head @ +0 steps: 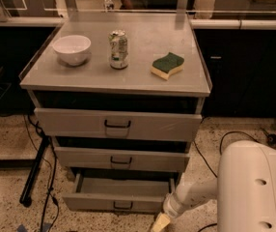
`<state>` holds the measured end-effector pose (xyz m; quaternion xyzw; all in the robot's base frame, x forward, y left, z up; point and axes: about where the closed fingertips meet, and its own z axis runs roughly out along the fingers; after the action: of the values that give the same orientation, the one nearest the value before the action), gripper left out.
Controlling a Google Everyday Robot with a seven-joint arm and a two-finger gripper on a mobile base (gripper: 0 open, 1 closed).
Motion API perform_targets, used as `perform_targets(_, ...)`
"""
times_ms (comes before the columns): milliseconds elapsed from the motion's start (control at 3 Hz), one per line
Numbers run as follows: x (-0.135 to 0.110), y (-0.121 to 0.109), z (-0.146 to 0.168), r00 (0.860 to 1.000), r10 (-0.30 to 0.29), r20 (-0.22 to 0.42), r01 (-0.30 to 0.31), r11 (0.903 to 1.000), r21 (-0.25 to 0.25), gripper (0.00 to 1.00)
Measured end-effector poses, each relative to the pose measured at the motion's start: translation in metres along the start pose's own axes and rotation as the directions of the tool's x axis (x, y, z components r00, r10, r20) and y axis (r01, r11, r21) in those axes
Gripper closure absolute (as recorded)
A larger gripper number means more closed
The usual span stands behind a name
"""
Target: Open bottom drawer
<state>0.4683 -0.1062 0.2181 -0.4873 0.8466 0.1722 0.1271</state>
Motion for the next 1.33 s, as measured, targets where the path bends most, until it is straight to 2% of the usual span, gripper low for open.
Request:
perform_targets(667,-0.009,-0.005,0.007,1.0,0.0,0.013,0.0,1.0,0.008,0.0)
perform_targets(1000,-0.017,-0.013,0.025,1.0,-0.006,-0.001,0.006,1.0,0.006,0.0)
perform_targets(1333,-0.016,-0.014,0.049,0.999,-0.021,-0.035,0.02,0.9997,-0.017,0.0)
